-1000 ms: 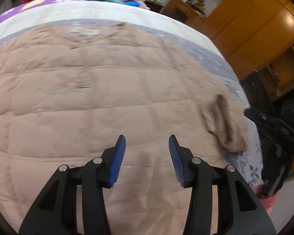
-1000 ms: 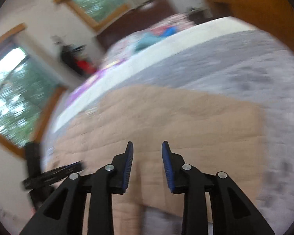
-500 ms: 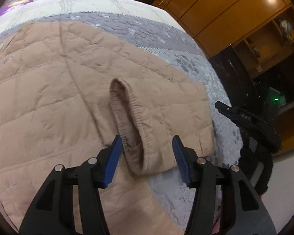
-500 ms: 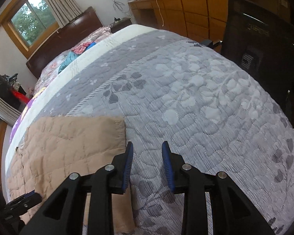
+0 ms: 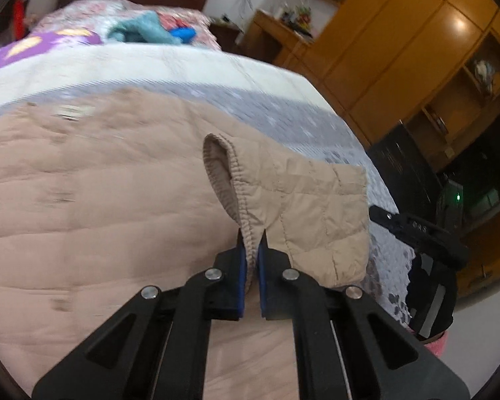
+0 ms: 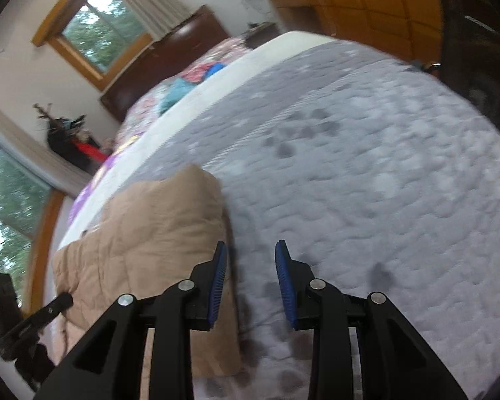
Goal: Fold large clothes
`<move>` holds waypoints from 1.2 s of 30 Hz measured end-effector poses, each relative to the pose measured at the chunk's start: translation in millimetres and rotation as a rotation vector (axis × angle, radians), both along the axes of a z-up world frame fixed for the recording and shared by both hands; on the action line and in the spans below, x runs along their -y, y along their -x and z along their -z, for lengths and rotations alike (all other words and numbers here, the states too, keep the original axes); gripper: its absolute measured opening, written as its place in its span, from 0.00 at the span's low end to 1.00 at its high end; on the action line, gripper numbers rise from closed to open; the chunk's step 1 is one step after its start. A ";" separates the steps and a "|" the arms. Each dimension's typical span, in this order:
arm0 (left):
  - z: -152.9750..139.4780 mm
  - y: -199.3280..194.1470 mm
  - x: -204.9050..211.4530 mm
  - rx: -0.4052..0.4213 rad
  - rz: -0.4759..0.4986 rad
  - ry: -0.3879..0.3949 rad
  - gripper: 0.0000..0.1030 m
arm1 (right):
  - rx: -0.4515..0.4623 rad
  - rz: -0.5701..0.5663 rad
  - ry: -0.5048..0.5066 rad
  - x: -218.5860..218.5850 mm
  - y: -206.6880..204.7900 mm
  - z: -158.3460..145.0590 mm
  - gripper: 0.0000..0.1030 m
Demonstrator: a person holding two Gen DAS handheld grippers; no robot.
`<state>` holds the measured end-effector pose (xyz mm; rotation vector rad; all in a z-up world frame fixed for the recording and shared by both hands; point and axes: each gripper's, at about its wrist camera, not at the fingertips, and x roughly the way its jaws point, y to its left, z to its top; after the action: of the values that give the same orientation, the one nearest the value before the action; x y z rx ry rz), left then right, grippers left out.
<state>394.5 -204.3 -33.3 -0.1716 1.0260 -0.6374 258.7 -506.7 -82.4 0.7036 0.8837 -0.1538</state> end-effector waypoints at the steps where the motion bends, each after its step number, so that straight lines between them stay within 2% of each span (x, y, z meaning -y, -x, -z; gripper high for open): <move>1: -3.4 -0.7 -14.2 0.009 -0.021 -0.002 0.04 | 0.006 -0.018 -0.013 -4.8 -2.6 0.1 0.30; 7: -20.7 -5.4 -87.3 0.066 -0.141 -0.030 0.04 | 0.035 -0.136 -0.087 -39.1 -20.1 3.2 0.30; 11: -25.7 -9.8 -129.5 0.092 -0.225 -0.062 0.04 | 0.010 -0.218 -0.084 -72.5 -36.8 11.0 0.30; 18: 0.2 -28.7 -185.2 0.016 -0.320 -0.086 0.04 | -0.030 -0.308 -0.030 -116.9 -55.5 21.3 0.30; 22: 35.7 -37.0 -199.1 -0.064 -0.337 -0.115 0.05 | -0.077 -0.312 0.026 -130.2 -61.5 29.0 0.30; 23: 46.1 -38.7 -200.5 -0.085 -0.343 -0.121 0.05 | -0.094 -0.309 0.045 -131.6 -62.6 31.3 0.33; 26: 69.3 -46.2 -208.7 -0.113 -0.349 -0.122 0.09 | -0.099 -0.312 0.056 -132.2 -60.5 33.8 0.34; 32: 74.9 -42.0 -205.0 -0.050 -0.335 -0.158 0.11 | -0.101 -0.315 0.078 -138.3 -64.1 36.3 0.34; 36: 63.1 -40.0 -206.9 -0.059 -0.359 -0.177 0.15 | -0.095 -0.299 0.119 -144.3 -62.2 22.9 0.35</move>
<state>434.5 2.5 -96.4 -0.2142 1.0700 -0.2155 320.9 -362.4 -105.3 0.4501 1.0516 0.0272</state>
